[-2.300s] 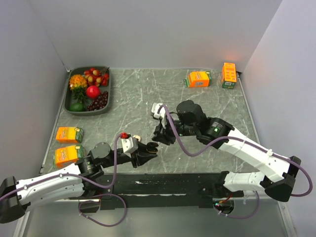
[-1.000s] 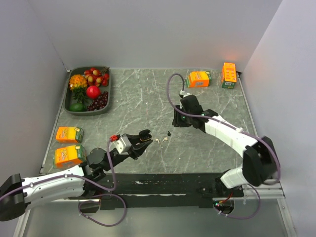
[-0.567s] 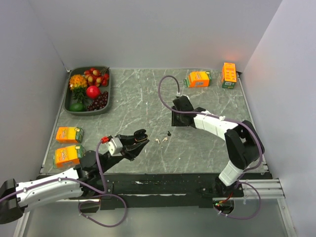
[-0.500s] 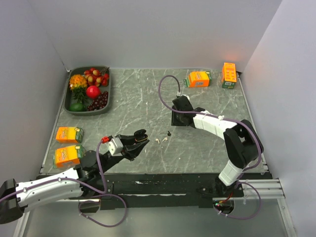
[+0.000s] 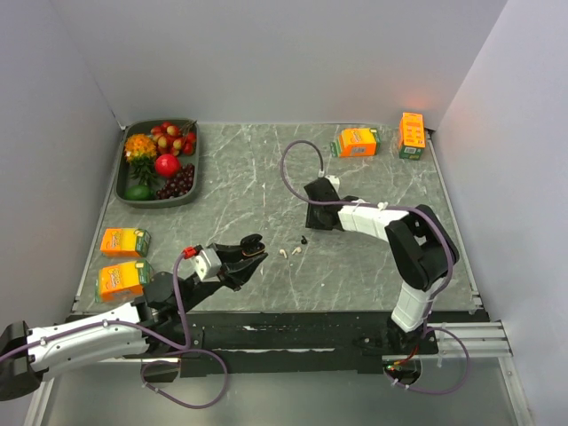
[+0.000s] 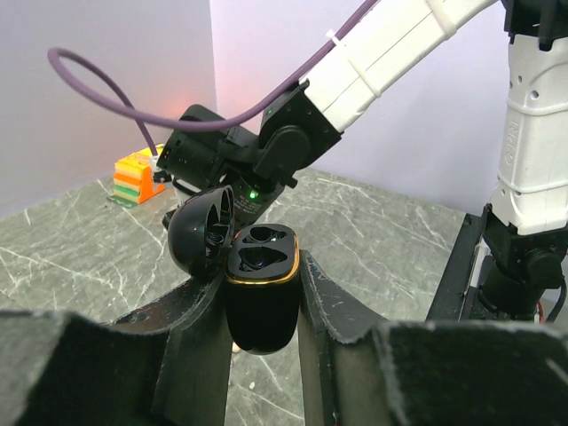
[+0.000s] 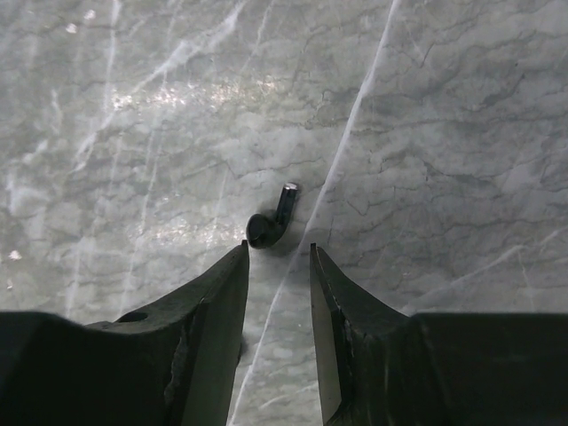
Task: Insert the wireless bluetooth earbuds into the charging case
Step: Pick up the earbud from the center of the board, then adjust the earbud at the center of the board.
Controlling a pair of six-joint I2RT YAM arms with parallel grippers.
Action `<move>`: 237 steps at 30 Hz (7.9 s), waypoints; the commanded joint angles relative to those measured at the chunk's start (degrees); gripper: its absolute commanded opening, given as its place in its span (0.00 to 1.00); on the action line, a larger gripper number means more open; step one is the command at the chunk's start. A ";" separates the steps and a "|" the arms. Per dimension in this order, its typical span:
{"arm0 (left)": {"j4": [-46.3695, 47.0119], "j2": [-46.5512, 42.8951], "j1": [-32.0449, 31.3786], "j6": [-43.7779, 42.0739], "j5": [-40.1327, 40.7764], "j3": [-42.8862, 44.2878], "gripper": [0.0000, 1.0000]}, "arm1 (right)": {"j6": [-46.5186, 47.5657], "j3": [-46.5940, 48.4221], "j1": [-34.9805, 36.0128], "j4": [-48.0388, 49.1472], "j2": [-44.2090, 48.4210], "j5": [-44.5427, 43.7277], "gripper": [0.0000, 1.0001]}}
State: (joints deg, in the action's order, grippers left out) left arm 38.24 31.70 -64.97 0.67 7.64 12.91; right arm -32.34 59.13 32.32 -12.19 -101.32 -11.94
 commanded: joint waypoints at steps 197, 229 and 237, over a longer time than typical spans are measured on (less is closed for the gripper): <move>-25.41 2.84 -0.60 -10.95 -24.07 11.35 0.01 | 35.77 39.66 31.76 -66.39 11.23 31.19 0.00; -27.78 -0.06 -0.60 -10.60 -9.48 10.74 0.01 | 29.95 13.45 5.57 -34.40 16.44 23.03 0.00; -25.58 -1.21 -0.68 -10.07 -11.06 10.21 0.01 | 34.44 17.68 4.34 -26.40 1.22 21.00 0.00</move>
State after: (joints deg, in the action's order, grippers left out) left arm 9.65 31.22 -65.36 -10.61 -2.70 21.47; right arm -1.52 73.06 37.63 -45.34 -95.92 10.94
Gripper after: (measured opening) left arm 0.342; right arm 0.217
